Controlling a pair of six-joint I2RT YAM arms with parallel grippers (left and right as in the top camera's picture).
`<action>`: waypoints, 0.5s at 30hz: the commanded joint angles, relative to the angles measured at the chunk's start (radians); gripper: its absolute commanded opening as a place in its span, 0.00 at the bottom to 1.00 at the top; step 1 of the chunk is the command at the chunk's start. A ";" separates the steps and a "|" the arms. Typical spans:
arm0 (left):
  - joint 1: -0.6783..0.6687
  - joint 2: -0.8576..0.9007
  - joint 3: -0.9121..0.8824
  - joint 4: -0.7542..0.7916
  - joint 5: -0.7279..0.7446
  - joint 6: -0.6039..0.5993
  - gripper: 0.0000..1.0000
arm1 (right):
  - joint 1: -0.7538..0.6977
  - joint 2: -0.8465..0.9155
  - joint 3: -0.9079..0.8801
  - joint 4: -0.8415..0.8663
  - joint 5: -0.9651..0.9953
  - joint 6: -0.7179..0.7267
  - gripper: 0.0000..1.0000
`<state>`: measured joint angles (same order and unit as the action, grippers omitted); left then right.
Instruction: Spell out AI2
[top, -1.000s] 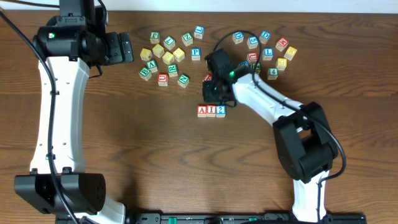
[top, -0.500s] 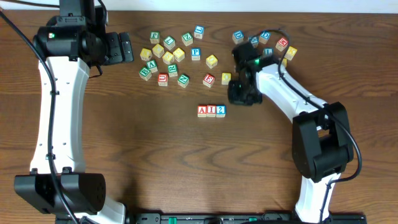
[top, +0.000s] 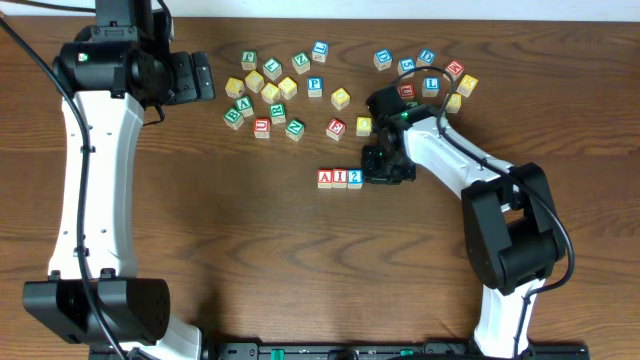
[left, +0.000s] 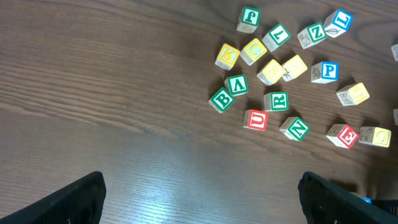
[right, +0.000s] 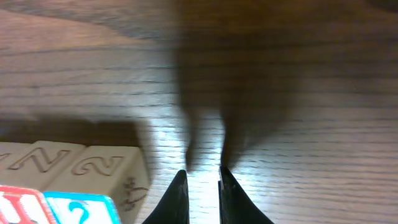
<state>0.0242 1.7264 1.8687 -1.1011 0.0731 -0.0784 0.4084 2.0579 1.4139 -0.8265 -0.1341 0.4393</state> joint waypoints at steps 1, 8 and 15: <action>0.003 0.003 0.000 -0.004 -0.002 -0.008 0.98 | 0.017 -0.017 -0.005 0.006 -0.007 -0.006 0.13; 0.002 0.003 0.000 -0.004 -0.002 -0.009 0.97 | 0.019 -0.016 -0.005 0.016 -0.007 -0.006 0.13; 0.003 0.003 0.000 -0.004 -0.002 -0.009 0.98 | 0.019 -0.016 -0.005 0.019 -0.008 -0.007 0.13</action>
<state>0.0242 1.7264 1.8687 -1.1011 0.0731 -0.0784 0.4213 2.0579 1.4139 -0.8131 -0.1387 0.4393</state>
